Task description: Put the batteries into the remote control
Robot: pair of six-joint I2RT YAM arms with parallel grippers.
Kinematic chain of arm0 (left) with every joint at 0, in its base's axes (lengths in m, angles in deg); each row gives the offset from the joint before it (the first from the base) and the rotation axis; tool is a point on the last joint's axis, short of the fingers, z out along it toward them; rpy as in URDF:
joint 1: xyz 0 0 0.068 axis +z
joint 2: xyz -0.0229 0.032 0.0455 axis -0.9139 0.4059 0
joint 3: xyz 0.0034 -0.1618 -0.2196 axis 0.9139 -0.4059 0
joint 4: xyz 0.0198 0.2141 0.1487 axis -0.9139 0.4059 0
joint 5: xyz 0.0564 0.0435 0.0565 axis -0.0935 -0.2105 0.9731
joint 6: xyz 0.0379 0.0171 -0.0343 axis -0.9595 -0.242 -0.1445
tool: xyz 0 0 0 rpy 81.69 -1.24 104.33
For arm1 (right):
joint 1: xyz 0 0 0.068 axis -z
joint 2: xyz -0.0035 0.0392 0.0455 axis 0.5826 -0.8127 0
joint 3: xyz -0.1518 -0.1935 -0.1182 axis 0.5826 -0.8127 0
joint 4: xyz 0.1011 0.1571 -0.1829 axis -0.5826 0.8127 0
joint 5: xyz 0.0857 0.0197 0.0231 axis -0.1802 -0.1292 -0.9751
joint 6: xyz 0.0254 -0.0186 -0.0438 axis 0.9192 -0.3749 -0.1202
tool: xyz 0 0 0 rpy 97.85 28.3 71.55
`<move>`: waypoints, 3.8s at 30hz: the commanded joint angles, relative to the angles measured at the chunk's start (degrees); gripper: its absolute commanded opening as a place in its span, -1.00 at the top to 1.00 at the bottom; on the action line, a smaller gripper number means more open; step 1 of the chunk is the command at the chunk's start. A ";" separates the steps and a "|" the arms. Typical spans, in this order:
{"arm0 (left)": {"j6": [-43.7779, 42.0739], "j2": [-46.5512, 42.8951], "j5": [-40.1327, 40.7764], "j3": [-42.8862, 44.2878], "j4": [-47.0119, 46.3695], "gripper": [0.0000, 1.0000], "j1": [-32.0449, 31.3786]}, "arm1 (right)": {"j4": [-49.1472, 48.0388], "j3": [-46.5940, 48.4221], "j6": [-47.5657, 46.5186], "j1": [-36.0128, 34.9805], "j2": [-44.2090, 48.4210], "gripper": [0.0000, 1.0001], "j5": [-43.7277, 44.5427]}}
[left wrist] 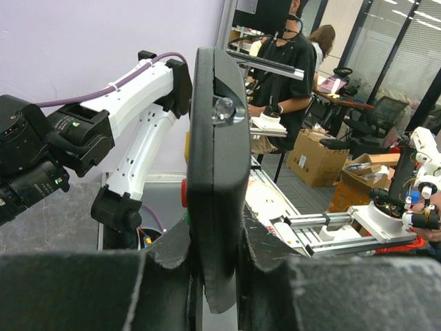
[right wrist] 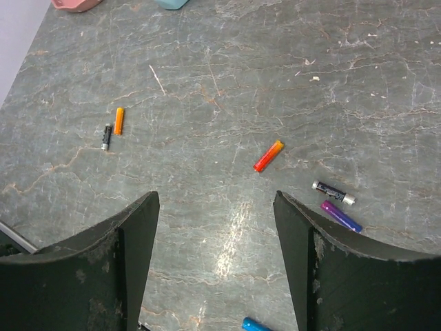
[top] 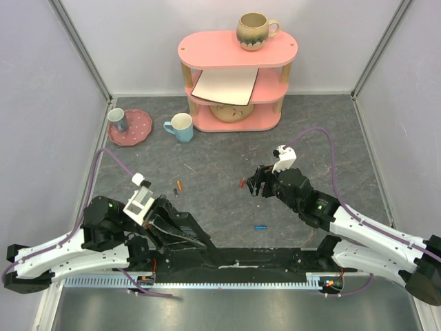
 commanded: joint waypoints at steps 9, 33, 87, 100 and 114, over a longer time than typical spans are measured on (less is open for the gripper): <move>-0.91 -0.55 0.02 0.62 -1.28 0.96 0.03 | -0.73 0.90 0.93 0.18 0.19 -0.50 1.77; 16.15 7.45 66.87 -22.03 -7.93 0.96 0.03 | -2.22 0.81 10.08 2.64 -6.83 -0.48 -3.76; -12.78 57.55 85.19 -30.23 -70.63 0.96 3.37 | -21.91 6.35 19.39 1.94 -35.40 -0.58 -22.48; -3.19 55.79 88.88 -31.02 -61.58 0.96 3.28 | -25.69 4.86 20.27 1.94 -39.09 -0.54 -23.98; -2.05 55.97 88.27 -30.93 -59.99 0.96 3.01 | -26.48 5.29 20.18 1.94 -42.52 -0.52 -25.56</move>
